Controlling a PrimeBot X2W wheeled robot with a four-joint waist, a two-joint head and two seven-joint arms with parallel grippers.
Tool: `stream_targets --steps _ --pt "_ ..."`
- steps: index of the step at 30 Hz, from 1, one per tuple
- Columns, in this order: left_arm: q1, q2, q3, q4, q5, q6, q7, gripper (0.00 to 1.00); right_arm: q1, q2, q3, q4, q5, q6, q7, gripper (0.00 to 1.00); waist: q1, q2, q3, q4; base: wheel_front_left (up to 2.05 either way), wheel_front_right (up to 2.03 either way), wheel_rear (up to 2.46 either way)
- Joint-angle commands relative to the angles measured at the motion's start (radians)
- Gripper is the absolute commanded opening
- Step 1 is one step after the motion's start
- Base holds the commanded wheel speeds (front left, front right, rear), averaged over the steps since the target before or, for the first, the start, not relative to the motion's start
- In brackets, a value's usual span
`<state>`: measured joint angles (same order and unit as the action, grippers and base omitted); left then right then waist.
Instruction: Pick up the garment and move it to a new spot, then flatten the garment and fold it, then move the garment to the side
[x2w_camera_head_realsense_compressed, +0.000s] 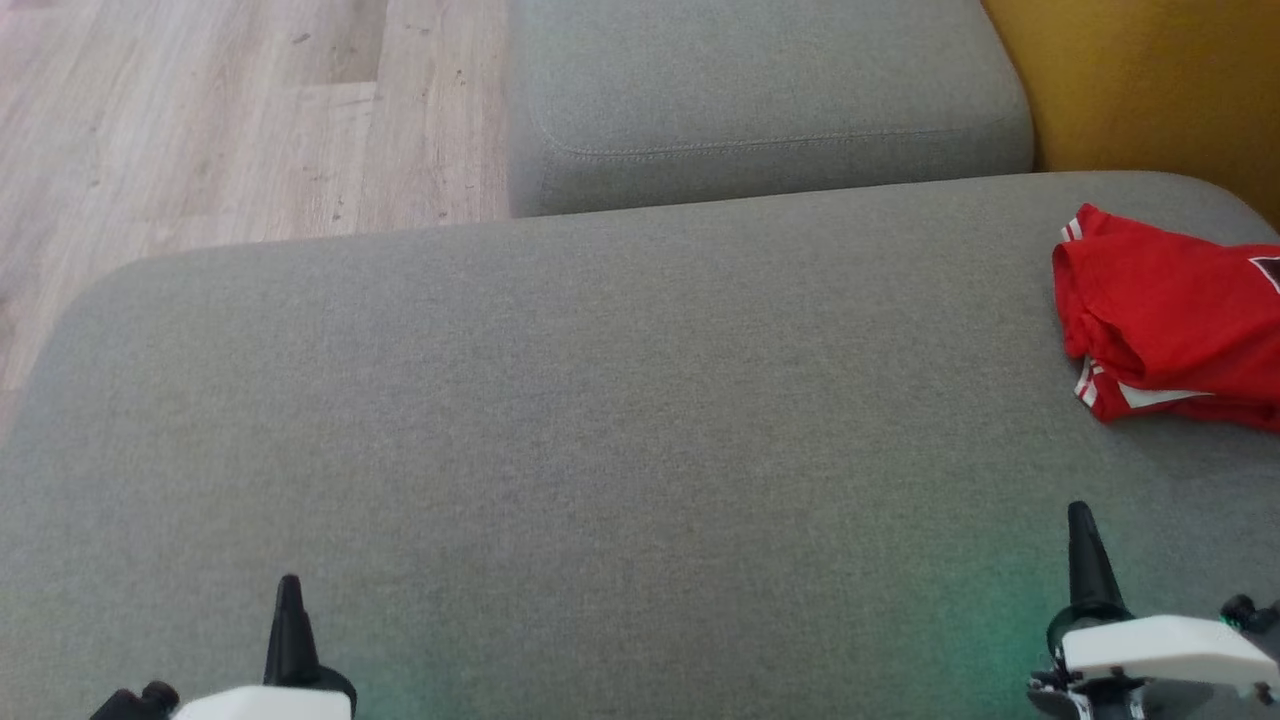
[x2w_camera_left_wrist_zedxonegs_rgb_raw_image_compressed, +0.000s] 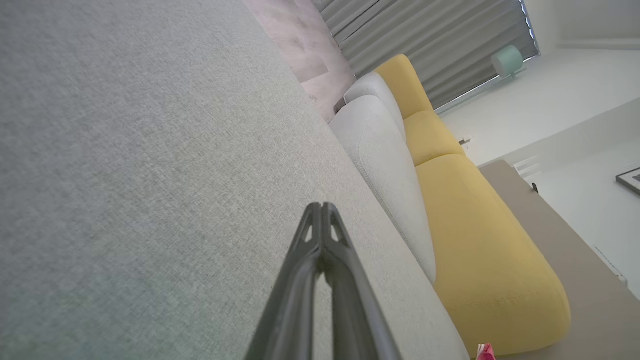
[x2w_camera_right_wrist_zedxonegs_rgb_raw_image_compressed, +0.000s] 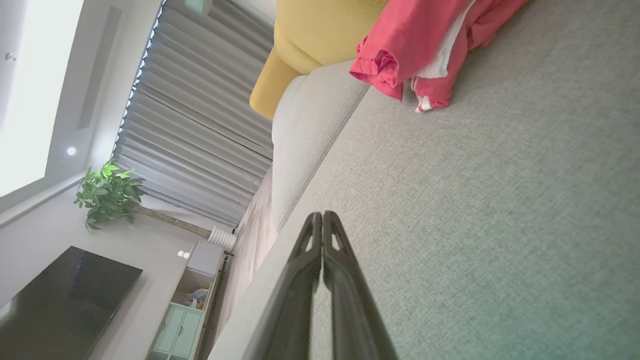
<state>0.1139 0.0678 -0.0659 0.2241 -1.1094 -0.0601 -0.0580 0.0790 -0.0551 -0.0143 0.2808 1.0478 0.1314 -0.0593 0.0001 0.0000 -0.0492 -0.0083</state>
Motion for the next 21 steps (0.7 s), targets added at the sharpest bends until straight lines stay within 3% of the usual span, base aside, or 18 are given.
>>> stream_targets --steps 1,21 --pt "-0.060 0.013 0.030 -0.026 -0.020 -0.006 0.004 0.00 -0.056 -0.020 0.006 -0.037 0.024 0.000 0.010 0.00 -0.0001 0.0000 0.001 0.000 0.00 0.00 0.00" --pt "-0.129 0.012 0.078 -0.006 -0.242 -0.034 0.063 0.00 -0.111 -0.020 -0.024 -0.037 0.270 -0.001 0.068 0.00 -0.0001 0.0000 0.023 0.004 0.00 0.00 0.00"
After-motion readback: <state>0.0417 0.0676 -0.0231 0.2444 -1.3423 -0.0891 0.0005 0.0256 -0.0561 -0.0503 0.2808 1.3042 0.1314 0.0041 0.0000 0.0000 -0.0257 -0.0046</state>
